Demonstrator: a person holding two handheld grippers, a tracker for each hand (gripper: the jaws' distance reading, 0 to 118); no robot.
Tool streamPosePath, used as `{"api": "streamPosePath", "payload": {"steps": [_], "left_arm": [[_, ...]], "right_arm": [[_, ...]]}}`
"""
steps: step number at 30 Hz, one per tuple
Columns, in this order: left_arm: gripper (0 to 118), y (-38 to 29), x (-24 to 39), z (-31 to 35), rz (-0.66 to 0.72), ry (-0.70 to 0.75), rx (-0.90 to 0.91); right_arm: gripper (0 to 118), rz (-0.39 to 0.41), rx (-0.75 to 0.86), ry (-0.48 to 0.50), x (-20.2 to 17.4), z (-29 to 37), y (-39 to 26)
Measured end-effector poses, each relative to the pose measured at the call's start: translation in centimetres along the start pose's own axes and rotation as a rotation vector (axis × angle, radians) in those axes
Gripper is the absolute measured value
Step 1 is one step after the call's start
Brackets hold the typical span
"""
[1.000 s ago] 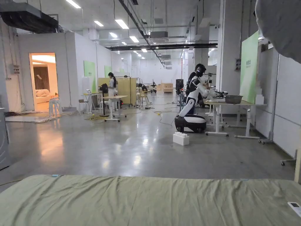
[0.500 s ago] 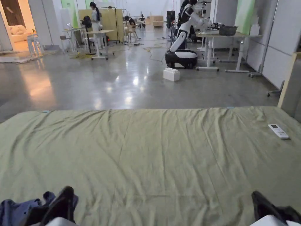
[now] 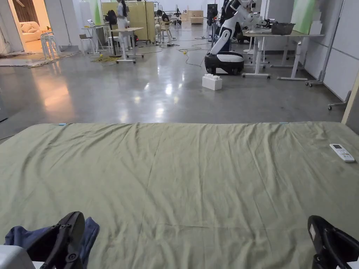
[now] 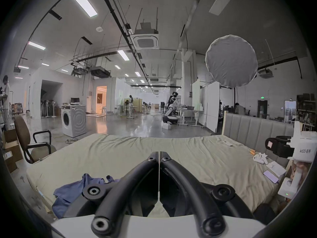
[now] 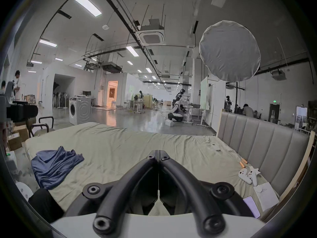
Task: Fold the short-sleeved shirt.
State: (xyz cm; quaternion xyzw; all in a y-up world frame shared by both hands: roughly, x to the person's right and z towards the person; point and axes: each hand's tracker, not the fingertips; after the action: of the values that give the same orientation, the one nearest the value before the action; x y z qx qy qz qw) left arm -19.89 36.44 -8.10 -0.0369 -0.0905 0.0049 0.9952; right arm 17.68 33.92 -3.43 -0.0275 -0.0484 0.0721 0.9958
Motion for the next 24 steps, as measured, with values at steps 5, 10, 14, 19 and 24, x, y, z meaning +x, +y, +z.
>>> {"api": "streamPosePath", "payload": {"steps": [5, 10, 14, 19, 24], "left_arm": [[0, 0.2, 0.4, 0.2, -0.009, 0.004, 0.023], [0, 0.4, 0.9, 0.5, -0.059, 0.049, 0.036], [0, 0.2, 0.5, 0.5, -0.025, 0.031, 0.019], [0, 0.1, 0.2, 0.7, -0.024, 0.05, 0.017], [0, 0.3, -0.2, 0.7, -0.019, 0.057, 0.007]], "right_arm": [[1, -0.1, -0.071, -0.025, 0.1, -0.4, -0.1], [1, -0.109, -0.068, -0.047, -0.2, 0.1, -0.3], [1, -0.186, -0.111, -0.04, 0.3, -0.2, -0.6], [1, -0.232, -0.111, -0.035, 1.1, -0.2, -0.6], [1, -0.329, -0.113, -0.003, 1.6, 0.1, -0.2]]}}
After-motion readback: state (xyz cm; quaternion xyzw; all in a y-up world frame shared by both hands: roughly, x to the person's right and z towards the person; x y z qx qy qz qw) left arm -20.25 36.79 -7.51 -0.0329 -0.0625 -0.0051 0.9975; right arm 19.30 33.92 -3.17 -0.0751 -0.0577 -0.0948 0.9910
